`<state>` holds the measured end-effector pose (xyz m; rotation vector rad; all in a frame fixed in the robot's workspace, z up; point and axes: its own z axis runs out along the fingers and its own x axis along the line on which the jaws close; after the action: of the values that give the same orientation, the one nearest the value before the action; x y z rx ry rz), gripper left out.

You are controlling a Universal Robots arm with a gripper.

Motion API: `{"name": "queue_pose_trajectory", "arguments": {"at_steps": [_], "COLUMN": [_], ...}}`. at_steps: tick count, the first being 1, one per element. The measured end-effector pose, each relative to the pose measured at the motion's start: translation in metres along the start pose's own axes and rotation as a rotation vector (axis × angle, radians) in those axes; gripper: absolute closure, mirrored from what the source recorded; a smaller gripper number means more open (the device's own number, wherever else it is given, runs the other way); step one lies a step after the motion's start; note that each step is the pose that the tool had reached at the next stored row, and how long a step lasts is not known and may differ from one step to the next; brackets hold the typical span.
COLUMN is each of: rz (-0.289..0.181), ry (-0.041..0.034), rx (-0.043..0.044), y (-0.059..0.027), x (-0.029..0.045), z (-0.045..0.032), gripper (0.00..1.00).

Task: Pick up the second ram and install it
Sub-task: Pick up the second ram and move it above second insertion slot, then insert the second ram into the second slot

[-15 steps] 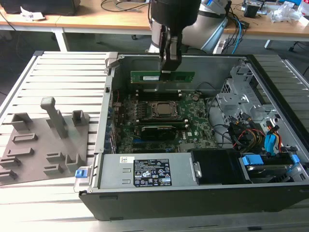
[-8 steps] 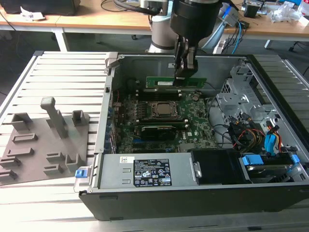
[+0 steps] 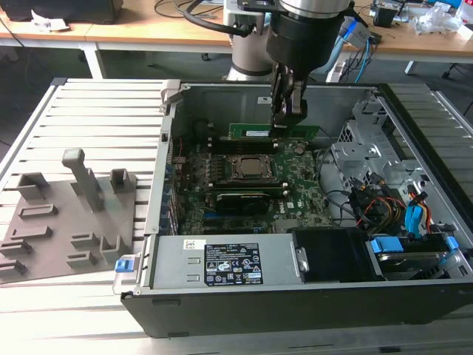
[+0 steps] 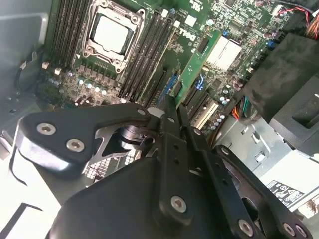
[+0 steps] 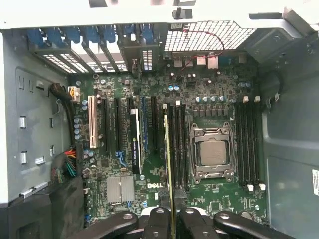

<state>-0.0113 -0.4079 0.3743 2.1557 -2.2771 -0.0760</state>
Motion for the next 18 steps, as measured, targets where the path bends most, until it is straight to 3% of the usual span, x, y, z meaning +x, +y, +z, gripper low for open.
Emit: {"name": "queue_pose_trajectory", "arguments": {"at_steps": [9, 18], "rz": [0.0, 0.0], "ry": [0.0, 0.0007], "rx": [0.0, 0.0], "y": [0.0, -0.0007], "x": [0.0, 0.0005], "z": [0.0002, 0.0162], "gripper": [0.86, 0.86]}}
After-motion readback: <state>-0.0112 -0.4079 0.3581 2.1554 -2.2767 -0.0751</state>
